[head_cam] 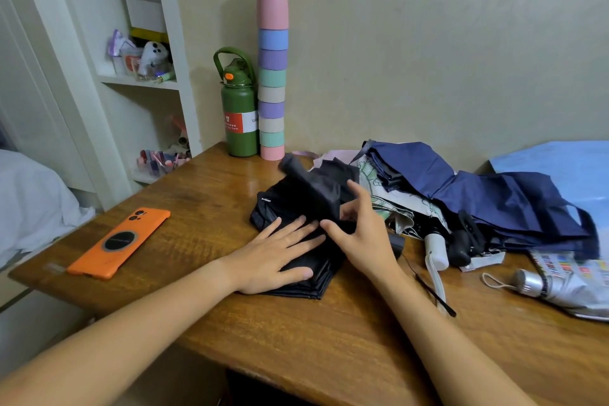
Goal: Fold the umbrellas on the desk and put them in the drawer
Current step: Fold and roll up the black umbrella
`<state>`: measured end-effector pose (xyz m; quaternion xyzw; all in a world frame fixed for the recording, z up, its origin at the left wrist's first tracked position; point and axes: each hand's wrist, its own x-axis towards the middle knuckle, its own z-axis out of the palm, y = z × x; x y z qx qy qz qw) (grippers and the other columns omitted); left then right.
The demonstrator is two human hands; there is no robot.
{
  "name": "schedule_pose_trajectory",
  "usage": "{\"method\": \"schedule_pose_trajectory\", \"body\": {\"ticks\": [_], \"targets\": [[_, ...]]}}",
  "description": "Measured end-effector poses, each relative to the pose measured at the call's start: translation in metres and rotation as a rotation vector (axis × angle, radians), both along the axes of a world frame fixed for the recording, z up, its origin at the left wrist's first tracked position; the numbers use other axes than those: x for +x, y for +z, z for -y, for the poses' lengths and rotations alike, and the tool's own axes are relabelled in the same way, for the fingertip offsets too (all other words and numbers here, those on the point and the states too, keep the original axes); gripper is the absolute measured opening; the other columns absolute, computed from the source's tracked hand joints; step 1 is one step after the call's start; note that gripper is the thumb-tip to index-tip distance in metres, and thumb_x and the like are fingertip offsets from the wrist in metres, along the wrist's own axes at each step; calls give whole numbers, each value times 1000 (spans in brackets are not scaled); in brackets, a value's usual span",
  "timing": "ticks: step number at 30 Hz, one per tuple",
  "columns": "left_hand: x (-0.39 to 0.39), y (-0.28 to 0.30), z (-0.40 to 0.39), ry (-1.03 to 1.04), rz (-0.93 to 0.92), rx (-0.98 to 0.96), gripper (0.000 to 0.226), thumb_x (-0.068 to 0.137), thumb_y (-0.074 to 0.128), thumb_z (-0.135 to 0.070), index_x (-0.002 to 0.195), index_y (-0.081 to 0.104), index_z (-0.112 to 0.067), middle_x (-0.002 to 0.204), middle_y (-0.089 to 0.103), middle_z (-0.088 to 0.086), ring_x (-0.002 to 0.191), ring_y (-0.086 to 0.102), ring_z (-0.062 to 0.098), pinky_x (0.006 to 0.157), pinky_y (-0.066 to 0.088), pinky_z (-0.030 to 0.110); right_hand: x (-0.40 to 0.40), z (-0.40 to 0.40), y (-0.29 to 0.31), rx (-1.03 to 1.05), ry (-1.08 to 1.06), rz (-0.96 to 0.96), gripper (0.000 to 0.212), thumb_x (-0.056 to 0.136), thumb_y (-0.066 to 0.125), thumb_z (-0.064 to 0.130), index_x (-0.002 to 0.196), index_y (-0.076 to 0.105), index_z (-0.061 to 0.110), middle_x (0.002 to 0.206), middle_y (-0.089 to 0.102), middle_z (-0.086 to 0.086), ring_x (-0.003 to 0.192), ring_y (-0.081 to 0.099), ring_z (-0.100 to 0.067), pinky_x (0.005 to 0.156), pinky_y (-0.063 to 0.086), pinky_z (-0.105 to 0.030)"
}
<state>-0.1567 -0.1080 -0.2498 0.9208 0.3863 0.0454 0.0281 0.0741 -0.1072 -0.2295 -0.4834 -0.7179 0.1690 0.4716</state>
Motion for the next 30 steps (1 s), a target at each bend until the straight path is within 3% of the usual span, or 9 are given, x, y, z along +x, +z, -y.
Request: {"method": "schedule_pose_trajectory", "body": {"ticks": [2,4,6,8,12,17,22,25,30], "targets": [[0,0,1,33,26,-15,64,106,29,-64,162,7,-43,171,-1,-19,154,-15,-1,126,-11,35,-1,8,1,53,58,65,58,87,79,24,136,49,24,86,60,11,86,60,-6,78,44,-14],[0,2,4,143,115,-129,55,103,34,-66,153,37,-44,161,36,-16,152,20,3,125,14,32,-1,14,1,134,85,213,35,86,77,18,115,61,26,84,58,13,82,55,-6,76,42,-22],[0,7,8,310,455,-355,40,93,47,-74,107,68,-42,118,67,-17,124,56,4,101,38,29,0,16,-1,183,96,299,24,84,75,14,103,65,25,82,55,15,81,51,-6,74,39,-25],[-4,7,7,346,821,-377,44,82,48,-72,85,70,-34,93,73,-16,103,64,1,91,41,28,3,15,-2,203,90,311,19,84,77,20,98,65,24,83,52,16,81,48,-5,73,37,-23],[-13,0,-4,330,1292,-651,64,94,38,-65,127,69,-19,128,72,-3,127,62,15,114,41,34,3,18,0,235,115,272,23,85,80,34,96,63,24,96,50,15,92,50,-5,82,42,-18],[-19,8,-7,408,1436,-840,77,98,36,-73,138,63,-13,135,68,9,130,61,25,112,42,42,-1,24,3,222,221,327,20,88,75,42,95,60,30,98,51,19,94,52,-6,85,47,-31],[-19,13,-6,490,1367,-757,28,79,66,-27,90,81,-5,102,77,17,100,70,32,92,52,38,1,26,7,242,240,290,16,90,75,35,90,61,28,92,54,18,90,53,-5,78,46,-28],[-23,11,-10,516,1497,-855,29,85,54,-14,98,74,1,106,75,18,102,68,32,97,52,42,2,28,12,271,253,249,18,88,80,30,83,63,25,93,55,16,92,55,-7,79,45,-26],[-22,12,-8,397,1504,-869,37,69,44,-12,77,80,-12,91,75,5,89,69,16,81,52,27,-2,31,10,273,284,393,25,86,77,28,97,54,27,103,53,14,98,51,-10,88,45,-35]]}}
